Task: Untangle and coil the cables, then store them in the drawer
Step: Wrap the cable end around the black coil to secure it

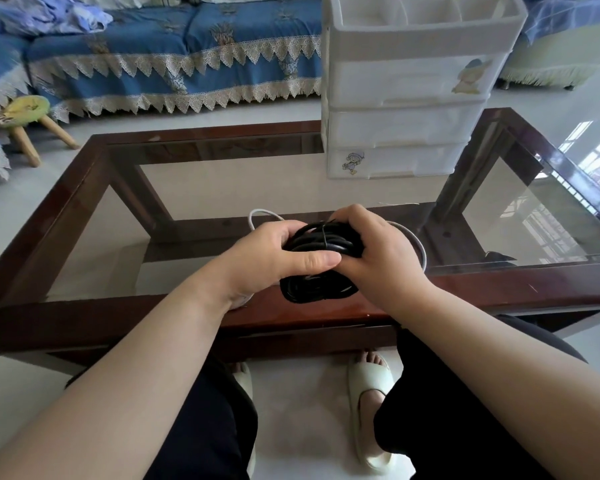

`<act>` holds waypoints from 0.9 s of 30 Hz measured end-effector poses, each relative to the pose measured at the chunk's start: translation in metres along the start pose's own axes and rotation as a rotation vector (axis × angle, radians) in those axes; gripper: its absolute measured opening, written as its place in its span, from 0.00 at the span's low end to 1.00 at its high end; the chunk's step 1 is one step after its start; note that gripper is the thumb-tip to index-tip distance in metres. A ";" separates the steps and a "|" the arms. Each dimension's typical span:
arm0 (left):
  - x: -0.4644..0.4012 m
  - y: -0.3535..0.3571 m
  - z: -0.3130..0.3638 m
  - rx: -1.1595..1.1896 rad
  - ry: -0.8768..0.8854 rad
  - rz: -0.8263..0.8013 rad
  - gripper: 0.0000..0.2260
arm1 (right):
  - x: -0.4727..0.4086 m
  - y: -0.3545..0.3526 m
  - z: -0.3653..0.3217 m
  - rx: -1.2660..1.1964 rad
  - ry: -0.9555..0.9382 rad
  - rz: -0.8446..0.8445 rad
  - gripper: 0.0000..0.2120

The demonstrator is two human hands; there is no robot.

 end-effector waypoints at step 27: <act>0.001 0.009 -0.011 0.225 0.022 0.033 0.22 | 0.004 -0.004 -0.010 0.292 -0.281 0.113 0.32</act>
Point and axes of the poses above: each hand's wrist, its own x-axis away from the middle knuckle, its own y-axis out of the palm, z = x × y, the point moved 2 cm from there along -x, towards the middle knuckle, and after that the axes turned 13 degrees about -z, right-handed, at the moved point
